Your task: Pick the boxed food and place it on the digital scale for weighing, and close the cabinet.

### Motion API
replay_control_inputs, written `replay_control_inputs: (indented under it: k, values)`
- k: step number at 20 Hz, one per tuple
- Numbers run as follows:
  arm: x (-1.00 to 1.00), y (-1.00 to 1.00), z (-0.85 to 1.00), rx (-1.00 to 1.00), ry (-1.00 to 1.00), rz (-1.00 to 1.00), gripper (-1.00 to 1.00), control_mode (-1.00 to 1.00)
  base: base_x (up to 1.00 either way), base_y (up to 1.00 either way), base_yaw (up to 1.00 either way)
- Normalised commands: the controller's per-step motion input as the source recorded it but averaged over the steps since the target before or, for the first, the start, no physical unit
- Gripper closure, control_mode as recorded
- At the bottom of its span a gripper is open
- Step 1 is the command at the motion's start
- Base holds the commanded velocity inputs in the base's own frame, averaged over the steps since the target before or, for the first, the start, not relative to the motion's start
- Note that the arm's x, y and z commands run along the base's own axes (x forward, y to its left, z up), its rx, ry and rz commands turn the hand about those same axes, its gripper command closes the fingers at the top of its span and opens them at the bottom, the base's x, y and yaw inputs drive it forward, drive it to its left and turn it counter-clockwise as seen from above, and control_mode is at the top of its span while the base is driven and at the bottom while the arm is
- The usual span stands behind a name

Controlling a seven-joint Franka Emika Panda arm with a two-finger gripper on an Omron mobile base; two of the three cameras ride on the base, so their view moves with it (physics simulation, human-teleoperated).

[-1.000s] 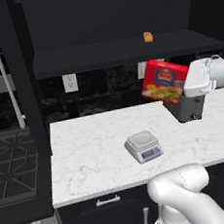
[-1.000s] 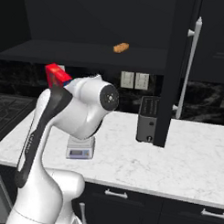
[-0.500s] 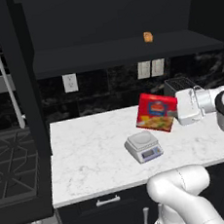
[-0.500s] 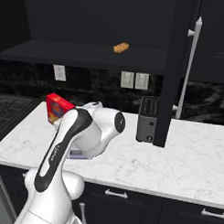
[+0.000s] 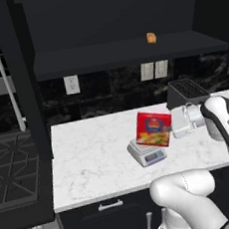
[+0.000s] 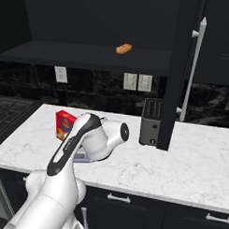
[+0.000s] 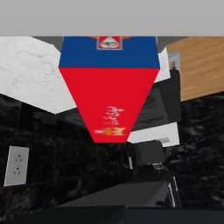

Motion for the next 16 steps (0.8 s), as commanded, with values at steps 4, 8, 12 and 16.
replay_control_inputs:
  k: [4, 8, 12, 16]
  values:
    - [0.40, 0.00, -0.39, -0.02, -0.05, -0.03, 1.00, -1.00, 0.00, 0.00, 0.00]
    - [0.53, 0.00, -0.30, 0.00, -0.06, -0.03, 1.00, -1.00, 0.00, 0.00, 0.00]
    - [0.62, 0.00, -0.19, 0.00, 0.00, -0.02, 1.00, -1.00, 0.00, 0.00, 0.00]
    - [0.53, 0.00, -0.26, 0.00, 0.03, 0.00, 1.00, -1.00, 0.00, 0.00, 0.00]
